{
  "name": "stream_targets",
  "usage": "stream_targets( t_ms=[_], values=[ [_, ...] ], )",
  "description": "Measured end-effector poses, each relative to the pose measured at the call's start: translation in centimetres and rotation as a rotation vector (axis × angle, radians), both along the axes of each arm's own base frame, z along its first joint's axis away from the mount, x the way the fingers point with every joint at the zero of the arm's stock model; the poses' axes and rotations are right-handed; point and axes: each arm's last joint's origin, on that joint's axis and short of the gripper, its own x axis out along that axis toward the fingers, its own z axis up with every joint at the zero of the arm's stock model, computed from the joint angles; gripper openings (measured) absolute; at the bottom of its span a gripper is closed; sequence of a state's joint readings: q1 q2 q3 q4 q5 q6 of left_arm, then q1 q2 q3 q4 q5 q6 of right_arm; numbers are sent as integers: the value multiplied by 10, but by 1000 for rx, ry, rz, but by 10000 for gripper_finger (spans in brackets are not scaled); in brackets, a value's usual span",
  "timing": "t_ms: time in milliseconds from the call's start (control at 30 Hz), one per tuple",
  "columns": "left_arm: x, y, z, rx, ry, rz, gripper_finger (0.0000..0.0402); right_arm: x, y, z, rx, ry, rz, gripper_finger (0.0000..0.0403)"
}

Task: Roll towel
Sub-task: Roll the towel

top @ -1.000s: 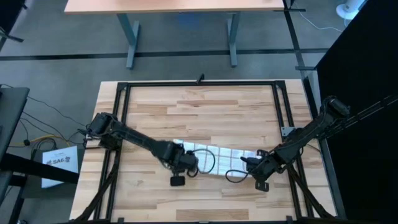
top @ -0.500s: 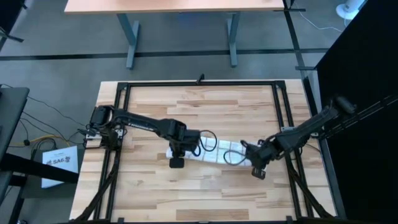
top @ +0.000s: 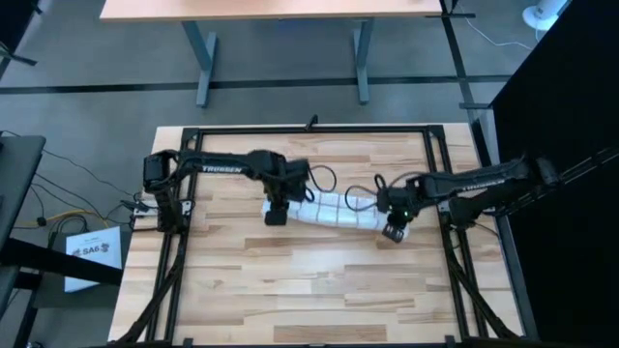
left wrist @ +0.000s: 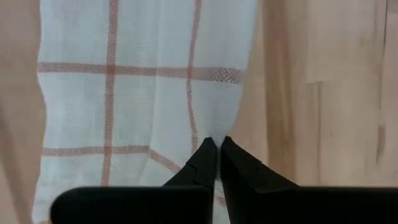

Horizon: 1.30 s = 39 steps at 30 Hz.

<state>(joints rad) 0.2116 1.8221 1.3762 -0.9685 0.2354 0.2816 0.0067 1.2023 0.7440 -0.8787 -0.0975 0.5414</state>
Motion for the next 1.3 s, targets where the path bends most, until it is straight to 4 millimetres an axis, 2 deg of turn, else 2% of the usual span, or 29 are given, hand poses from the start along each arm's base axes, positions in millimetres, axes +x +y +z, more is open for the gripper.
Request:
stream_targets(
  t_ms=[167, 333, 600, 733, 1000, 1133, 1300],
  values=[
    [-8, 35, 1, -32, -48, -9, 1, -8, -32, -14, 52, 12, -83, 12],
    [-18, 71, -2, -52, -94, 55, 1, -19, -57, -29, 114, -15, -166, 12],
    [-32, 105, -19, -15, -150, 160, 1, -32, -87, -41, 130, -64, -244, 12],
    [-35, 112, -24, 52, -132, 197, 13, -30, -96, -46, 112, -93, -264, 18],
    [-38, 115, -28, 157, -80, 235, 100, -29, -103, -45, 6, -99, -259, 133],
    [-39, 116, -24, 192, -72, 285, 140, -26, -106, -33, -56, -141, -235, 173],
    [-42, 111, -12, 259, -72, 282, 157, -24, -112, -8, -225, -160, -253, 187]
  ],
)
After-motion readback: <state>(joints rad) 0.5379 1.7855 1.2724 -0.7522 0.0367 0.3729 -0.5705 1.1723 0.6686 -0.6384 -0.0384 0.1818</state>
